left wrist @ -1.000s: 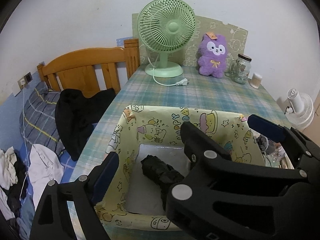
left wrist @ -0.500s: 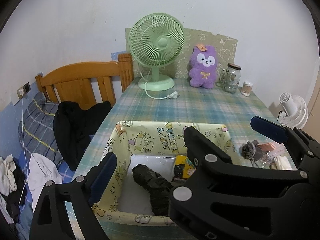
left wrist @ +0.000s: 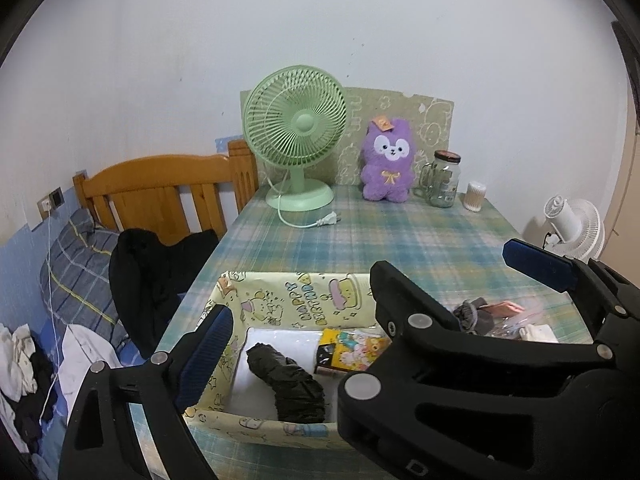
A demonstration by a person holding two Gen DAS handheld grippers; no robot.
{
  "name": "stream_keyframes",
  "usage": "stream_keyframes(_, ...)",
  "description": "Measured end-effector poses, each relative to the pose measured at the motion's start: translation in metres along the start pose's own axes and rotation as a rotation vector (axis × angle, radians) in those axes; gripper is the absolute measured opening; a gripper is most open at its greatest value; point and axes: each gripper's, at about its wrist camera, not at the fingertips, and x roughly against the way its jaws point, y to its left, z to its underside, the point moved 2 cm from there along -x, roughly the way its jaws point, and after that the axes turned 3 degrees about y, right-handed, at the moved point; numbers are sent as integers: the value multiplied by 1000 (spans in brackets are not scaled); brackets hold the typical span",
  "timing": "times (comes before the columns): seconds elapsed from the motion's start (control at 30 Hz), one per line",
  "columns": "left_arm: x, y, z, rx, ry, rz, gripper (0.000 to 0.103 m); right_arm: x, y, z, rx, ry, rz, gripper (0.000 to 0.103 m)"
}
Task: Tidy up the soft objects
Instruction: 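Withdraw both tools from the box back toward the remaining pile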
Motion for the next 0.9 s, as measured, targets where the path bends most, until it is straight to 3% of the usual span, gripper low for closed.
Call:
stream_keyframes(0.4, 36, -27, -9, -26, -85, 19, 94, 45, -19, -8, -14, -76, 51, 99)
stream_keyframes(0.9, 56, -73, -8, -58, -119, 81, 94, 84, -61, 4, -57, -115, 126, 99)
